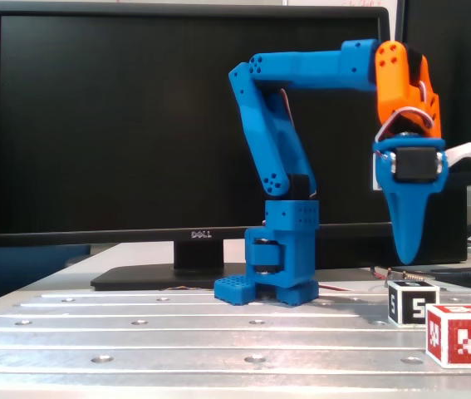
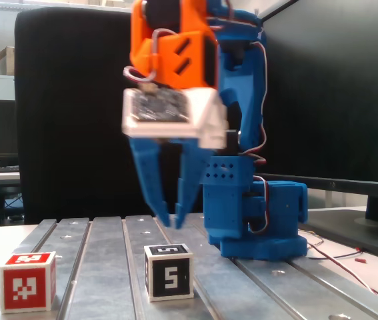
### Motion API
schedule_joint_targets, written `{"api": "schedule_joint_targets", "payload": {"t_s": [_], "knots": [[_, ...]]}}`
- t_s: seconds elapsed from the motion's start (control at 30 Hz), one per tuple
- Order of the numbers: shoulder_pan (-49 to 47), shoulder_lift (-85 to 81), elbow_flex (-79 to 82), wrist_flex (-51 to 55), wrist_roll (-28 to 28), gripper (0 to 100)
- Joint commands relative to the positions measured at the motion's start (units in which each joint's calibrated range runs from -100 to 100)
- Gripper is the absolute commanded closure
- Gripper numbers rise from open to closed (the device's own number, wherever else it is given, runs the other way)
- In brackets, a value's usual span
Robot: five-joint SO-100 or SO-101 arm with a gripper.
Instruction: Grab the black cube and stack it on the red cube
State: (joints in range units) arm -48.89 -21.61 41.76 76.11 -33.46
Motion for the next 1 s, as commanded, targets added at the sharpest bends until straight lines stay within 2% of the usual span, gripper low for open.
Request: {"api": "schedule_joint_targets", "payload": {"t_s": [0.0,0.3,0.67,0.97], "knots": [[-0.98,-0.62,0.62,-0.30,-0.05,99],[-1.20,-0.78,1.35,-0.22,0.00,98],[-3.57,-0.03,1.44,-0.30,0.05,72],[-3.94,0.05,1.53,-0.30,0.05,70]]}}
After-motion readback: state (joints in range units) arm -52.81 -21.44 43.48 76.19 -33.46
